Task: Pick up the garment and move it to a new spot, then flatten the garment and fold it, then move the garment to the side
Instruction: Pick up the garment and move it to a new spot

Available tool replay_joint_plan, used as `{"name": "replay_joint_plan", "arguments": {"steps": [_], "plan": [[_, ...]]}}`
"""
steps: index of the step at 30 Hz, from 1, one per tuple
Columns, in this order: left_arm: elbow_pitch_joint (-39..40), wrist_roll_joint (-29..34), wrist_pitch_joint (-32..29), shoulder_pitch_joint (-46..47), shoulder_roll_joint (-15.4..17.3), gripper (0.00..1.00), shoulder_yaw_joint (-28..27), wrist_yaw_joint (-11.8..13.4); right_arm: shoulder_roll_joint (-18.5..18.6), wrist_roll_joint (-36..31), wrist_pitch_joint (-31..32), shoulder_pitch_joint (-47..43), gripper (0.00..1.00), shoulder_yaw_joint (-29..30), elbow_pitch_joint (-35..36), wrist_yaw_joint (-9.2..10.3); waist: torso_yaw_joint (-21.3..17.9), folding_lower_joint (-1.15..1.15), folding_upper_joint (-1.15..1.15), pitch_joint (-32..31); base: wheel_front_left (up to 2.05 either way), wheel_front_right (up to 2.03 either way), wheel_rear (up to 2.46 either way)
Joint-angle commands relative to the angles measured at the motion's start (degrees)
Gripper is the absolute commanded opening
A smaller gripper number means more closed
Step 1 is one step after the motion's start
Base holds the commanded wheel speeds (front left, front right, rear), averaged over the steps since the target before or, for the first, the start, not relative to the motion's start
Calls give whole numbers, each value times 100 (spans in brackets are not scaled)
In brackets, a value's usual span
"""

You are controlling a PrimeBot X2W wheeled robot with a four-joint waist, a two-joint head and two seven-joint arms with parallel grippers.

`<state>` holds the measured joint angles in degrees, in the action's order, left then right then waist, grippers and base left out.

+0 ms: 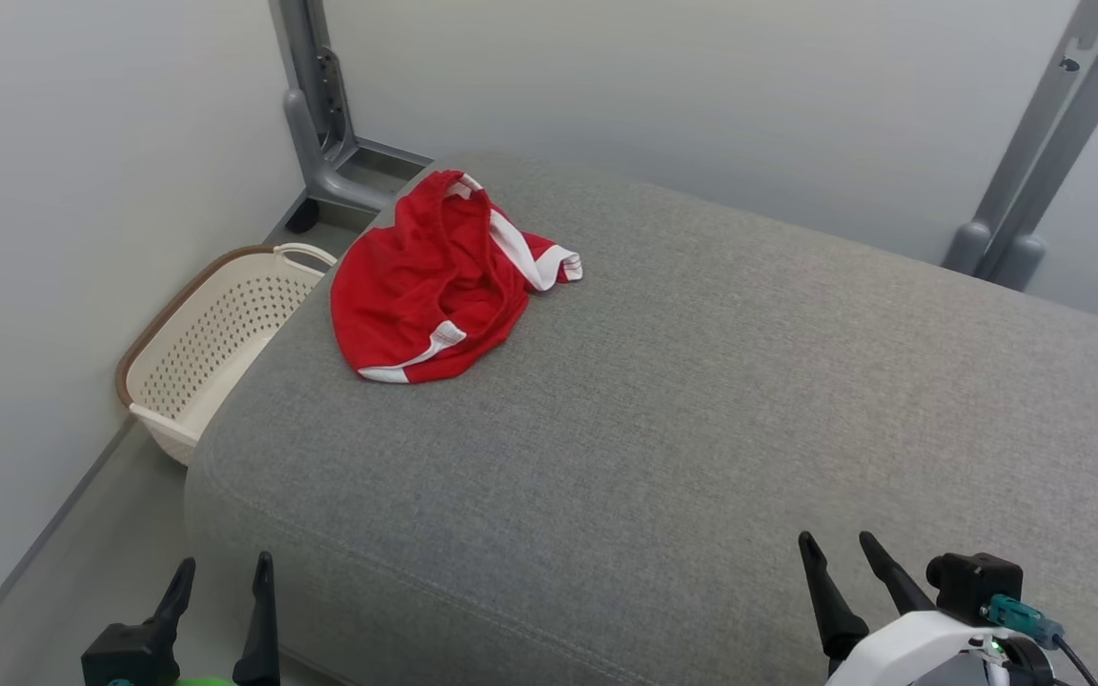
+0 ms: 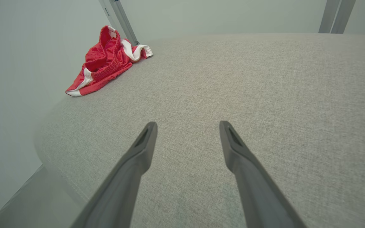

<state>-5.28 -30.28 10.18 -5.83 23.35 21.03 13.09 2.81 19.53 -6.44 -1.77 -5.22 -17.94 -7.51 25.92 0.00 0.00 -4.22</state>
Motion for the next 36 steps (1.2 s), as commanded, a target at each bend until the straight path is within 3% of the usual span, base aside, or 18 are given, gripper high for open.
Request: {"name": "replay_joint_plan", "arguments": {"steps": [1,13,17,21,29,36], "plan": [[35,-45,33,-61,31,100,-24,13,18,-3,5,64,100,-5,-12,4,133,0,0,-1,0,0,0],[13,-106,-13,20,-22,100,11,47,18,-69,41,19,100,-14,-33,4,103,0,0,-18,0,0,0],[-144,-162,-187,272,12,100,50,-74,18,-90,78,-58,100,19,46,4,73,0,0,-20,0,0,0],[-456,-203,-576,917,47,100,182,-362,19,-188,189,-13,100,-12,225,4,-46,0,0,177,0,0,0],[-1779,-184,-1243,2930,-204,100,573,-1231,19,-683,721,235,100,-39,973,4,-498,0,0,1034,0,0,0],[-2931,-371,-1548,4355,-498,100,523,-1564,19,-1072,1186,387,100,-54,1700,4,-952,0,0,1844,0,0,0]]}}
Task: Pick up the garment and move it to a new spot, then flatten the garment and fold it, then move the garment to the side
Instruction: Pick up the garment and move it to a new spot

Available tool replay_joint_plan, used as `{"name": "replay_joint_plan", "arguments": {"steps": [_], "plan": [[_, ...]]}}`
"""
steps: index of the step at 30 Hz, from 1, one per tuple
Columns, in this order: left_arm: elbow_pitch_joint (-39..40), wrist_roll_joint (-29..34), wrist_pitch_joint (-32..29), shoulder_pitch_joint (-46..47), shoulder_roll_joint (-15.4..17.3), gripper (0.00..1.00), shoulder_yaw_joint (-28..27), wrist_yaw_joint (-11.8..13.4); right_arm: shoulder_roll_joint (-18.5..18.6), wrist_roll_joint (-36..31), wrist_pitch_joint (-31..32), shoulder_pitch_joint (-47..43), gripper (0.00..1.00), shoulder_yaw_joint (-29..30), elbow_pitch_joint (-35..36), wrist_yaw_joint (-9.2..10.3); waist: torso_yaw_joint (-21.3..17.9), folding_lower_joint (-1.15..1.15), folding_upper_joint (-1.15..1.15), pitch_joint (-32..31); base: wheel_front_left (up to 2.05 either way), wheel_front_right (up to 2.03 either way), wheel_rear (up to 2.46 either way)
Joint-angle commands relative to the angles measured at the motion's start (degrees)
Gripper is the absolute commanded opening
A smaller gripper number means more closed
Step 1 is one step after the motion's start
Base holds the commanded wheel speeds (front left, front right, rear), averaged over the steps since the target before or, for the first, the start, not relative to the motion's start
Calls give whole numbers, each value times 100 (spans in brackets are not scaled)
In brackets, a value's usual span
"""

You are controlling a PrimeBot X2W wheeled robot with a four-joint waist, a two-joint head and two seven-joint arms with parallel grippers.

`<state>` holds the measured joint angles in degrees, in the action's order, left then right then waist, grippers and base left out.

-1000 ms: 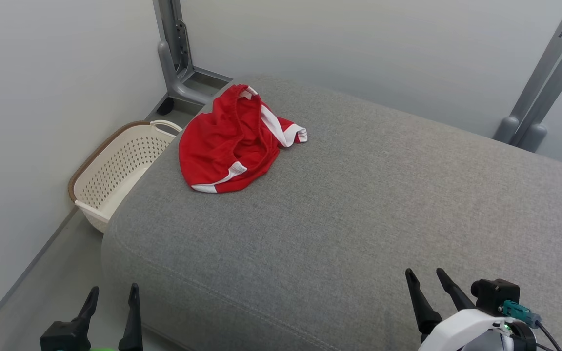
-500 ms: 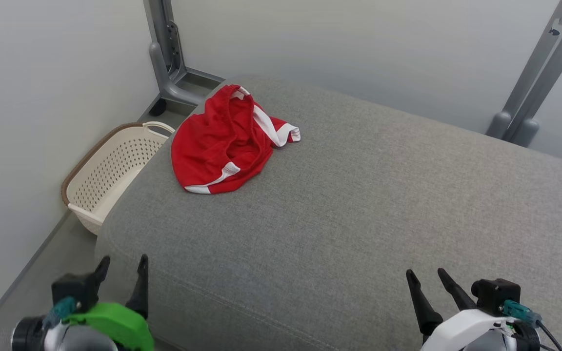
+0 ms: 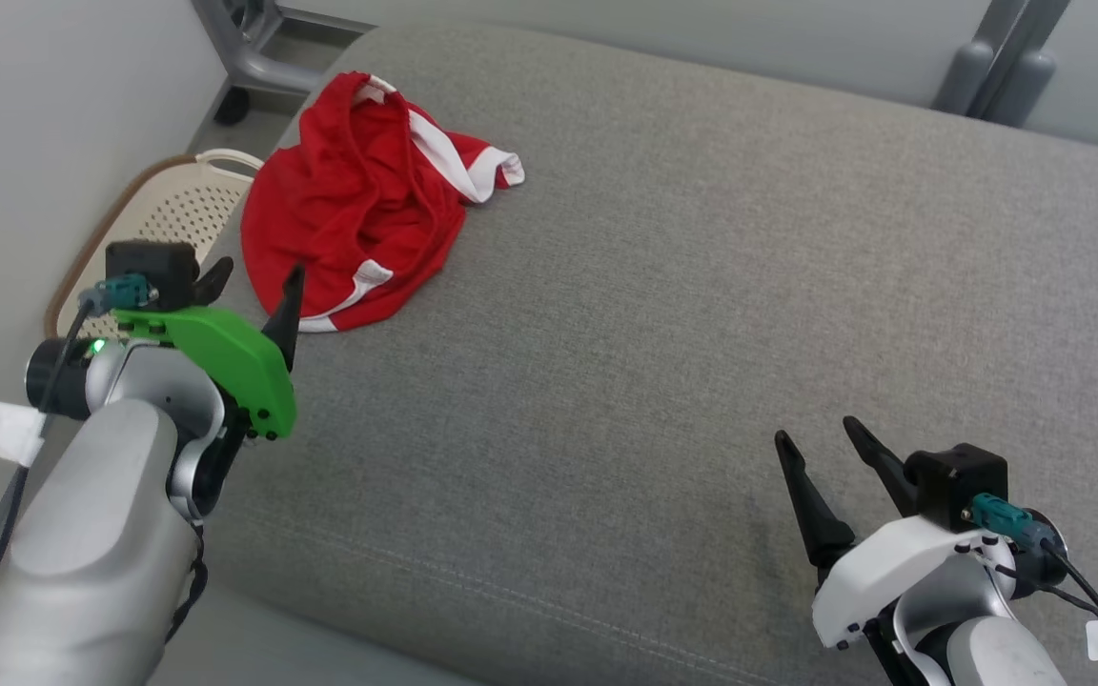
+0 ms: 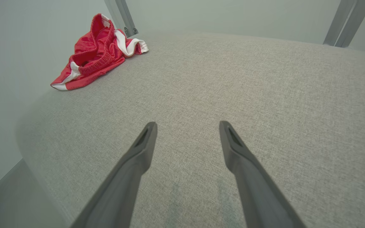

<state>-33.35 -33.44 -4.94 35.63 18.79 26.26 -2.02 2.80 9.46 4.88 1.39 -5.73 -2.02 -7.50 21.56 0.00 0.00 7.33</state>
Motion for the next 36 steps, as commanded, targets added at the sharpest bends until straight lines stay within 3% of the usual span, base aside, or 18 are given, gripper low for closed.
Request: {"name": "replay_joint_plan", "arguments": {"steps": [1,11,22,34,35,36], "plan": [[-124,-56,-37,210,-42,100,0,-54,20,-66,54,71,100,-4,108,2,-516,0,0,688,0,0,0],[-1345,-201,-603,1530,-141,100,59,-343,19,-328,404,166,100,-73,746,2,-915,0,0,1466,0,0,0],[-2200,-360,-937,2317,-34,100,-50,-335,103,-471,542,147,100,-22,1109,2,-1161,0,0,1976,0,0,0],[-2837,-488,-847,2444,-330,100,-64,-281,114,-557,543,137,100,-64,1208,3,-1282,0,0,2287,0,0,0],[-2904,-460,-822,2461,-324,81,-58,-215,112,-561,541,146,100,-75,1192,3,-1293,0,0,2294,0,0,0],[-2943,-421,-746,2486,-313,35,-40,-164,109,-563,534,153,100,-86,1173,3,-1303,0,0,2298,0,0,0]]}}
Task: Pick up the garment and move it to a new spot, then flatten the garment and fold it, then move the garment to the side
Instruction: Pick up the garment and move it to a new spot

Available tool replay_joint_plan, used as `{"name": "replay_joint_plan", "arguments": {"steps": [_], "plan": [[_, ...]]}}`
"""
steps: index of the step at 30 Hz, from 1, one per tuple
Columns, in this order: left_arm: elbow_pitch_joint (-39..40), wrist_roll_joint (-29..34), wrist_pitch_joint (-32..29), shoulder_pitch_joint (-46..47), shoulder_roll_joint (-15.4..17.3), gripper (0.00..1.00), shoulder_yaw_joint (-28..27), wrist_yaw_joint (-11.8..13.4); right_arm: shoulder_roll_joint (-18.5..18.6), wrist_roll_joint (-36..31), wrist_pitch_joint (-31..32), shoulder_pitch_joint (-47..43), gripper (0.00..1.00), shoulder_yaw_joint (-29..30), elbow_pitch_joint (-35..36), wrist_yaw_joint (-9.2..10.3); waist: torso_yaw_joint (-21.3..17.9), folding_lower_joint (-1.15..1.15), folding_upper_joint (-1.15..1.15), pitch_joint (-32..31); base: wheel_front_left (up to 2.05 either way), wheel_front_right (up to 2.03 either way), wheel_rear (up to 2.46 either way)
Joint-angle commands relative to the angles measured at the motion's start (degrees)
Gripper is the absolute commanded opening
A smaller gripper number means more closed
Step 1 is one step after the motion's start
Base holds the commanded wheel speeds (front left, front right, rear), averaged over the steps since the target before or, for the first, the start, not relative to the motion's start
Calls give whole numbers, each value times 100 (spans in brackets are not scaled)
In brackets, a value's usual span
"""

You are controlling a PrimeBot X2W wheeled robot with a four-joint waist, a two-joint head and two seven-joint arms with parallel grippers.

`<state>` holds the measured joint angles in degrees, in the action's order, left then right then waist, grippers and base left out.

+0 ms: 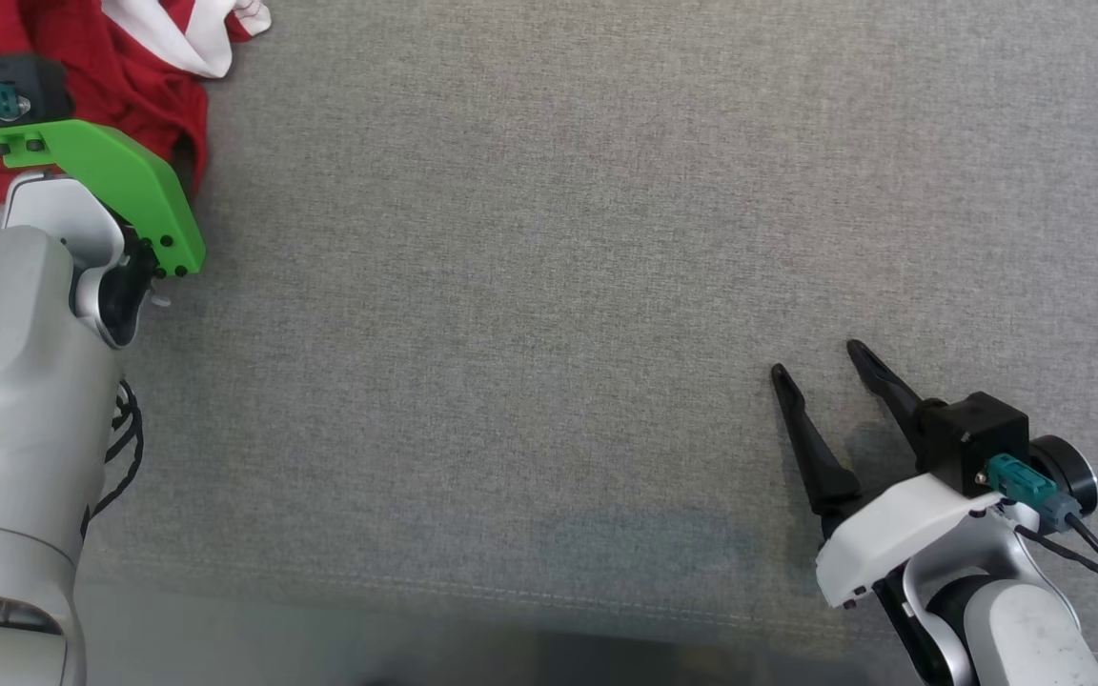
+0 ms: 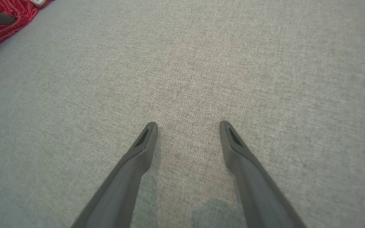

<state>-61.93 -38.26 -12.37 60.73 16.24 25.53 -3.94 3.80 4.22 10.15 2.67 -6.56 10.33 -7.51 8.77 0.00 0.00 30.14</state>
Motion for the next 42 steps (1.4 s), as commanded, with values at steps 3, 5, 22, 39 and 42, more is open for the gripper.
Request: {"name": "replay_joint_plan", "arguments": {"steps": [3,5,22,39,42], "plan": [[-152,109,219,45,-62,0,71,71,0,-20,-10,46,100,-37,-133,6,-51,0,0,1,0,0,0],[-167,153,362,97,-61,0,95,44,-4,1,-20,47,100,-64,-191,6,-69,0,0,-46,0,0,0],[718,-75,1084,567,-446,0,326,-336,-81,257,-492,182,100,-271,-832,5,-601,0,0,-960,0,0,0],[2937,-1113,914,540,-991,0,831,-357,-87,792,-967,160,100,-439,-1482,5,-1549,0,0,-1777,0,0,0],[3072,-1293,847,335,-1097,0,893,-354,-88,826,-1014,172,100,-445,-1522,5,-1614,0,0,-1791,0,0,0]]}}
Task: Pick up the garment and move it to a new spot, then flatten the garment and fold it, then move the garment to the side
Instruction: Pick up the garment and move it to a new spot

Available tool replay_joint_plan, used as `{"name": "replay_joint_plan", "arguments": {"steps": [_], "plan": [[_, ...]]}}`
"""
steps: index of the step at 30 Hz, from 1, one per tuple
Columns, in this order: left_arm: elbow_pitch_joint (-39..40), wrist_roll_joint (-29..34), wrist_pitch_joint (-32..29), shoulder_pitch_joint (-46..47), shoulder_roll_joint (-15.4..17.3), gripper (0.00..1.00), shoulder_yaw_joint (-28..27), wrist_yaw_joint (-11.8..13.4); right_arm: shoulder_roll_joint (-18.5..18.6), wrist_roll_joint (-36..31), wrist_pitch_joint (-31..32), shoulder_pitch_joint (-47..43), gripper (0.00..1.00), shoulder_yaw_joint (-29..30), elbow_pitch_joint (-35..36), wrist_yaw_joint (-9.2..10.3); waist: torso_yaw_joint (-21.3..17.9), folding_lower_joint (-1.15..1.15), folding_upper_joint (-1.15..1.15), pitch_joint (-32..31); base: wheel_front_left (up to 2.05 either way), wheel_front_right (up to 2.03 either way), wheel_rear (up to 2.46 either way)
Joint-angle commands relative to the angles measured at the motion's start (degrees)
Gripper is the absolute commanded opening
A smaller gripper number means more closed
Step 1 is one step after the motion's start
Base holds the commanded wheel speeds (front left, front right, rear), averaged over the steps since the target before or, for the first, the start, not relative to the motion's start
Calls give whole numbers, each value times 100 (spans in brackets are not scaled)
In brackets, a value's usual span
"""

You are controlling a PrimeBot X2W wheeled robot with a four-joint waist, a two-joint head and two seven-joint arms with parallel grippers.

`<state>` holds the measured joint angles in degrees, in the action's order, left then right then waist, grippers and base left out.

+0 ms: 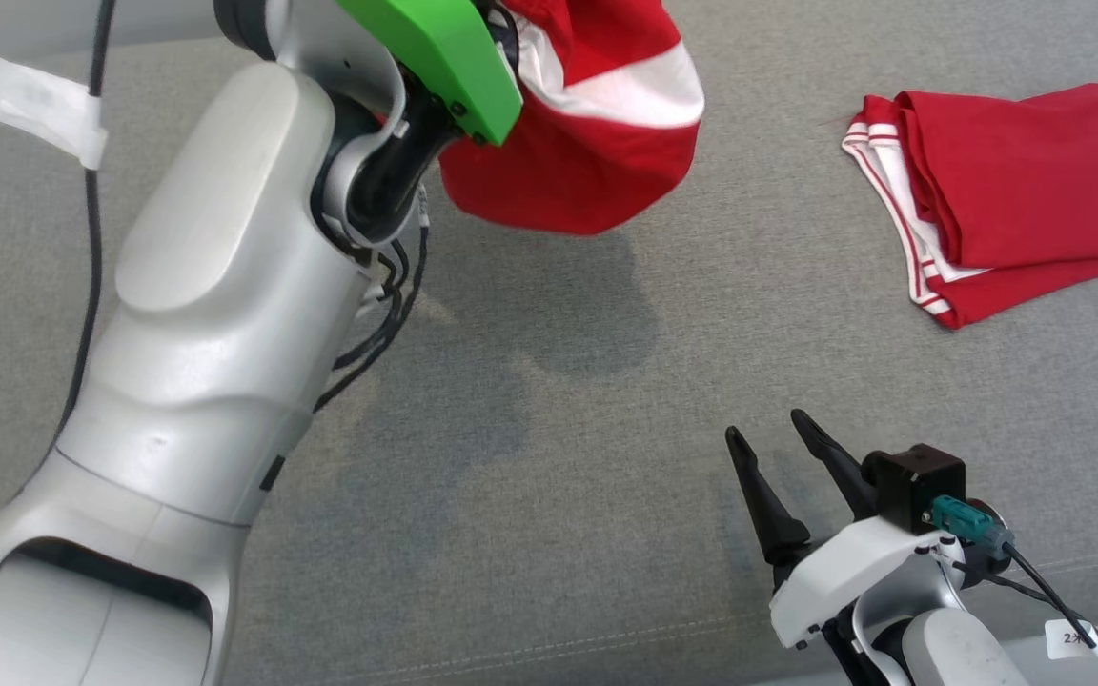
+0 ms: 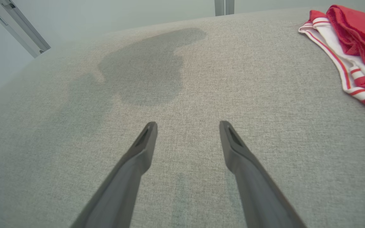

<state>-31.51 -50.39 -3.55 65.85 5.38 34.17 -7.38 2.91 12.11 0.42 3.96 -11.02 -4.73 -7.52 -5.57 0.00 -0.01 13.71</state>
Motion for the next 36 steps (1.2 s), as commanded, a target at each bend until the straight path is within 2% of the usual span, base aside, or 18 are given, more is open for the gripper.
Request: {"name": "replay_joint_plan", "arguments": {"steps": [1,6,17,18,19,27,36], "plan": [[73,-144,-27,-259,-37,0,43,-10,1,48,-60,56,100,14,-30,6,-188,0,1,-144,0,0,0],[-22,-273,-69,-841,-18,0,149,51,0,78,-142,86,100,29,-108,6,-178,0,1,-131,0,0,0],[-1056,-92,-46,-1818,349,0,354,511,2,33,-149,110,100,-52,-186,6,-54,0,1,-205,0,0,0],[-1180,-92,-16,-1852,372,58,333,574,2,32,-139,106,100,-62,-195,6,-46,0,1,-224,0,0,0],[-1312,-74,-34,-1898,380,100,346,635,2,28,-132,98,100,-66,-205,6,-36,0,1,-250,0,0,0],[-1770,-19,306,-2013,592,100,216,948,1,57,-107,-18,100,-46,-232,6,63,0,1,-528,0,0,0],[-1642,-186,133,-2404,662,100,293,709,1,87,-72,-154,100,44,-235,6,209,0,1,-844,0,0,0]]}}
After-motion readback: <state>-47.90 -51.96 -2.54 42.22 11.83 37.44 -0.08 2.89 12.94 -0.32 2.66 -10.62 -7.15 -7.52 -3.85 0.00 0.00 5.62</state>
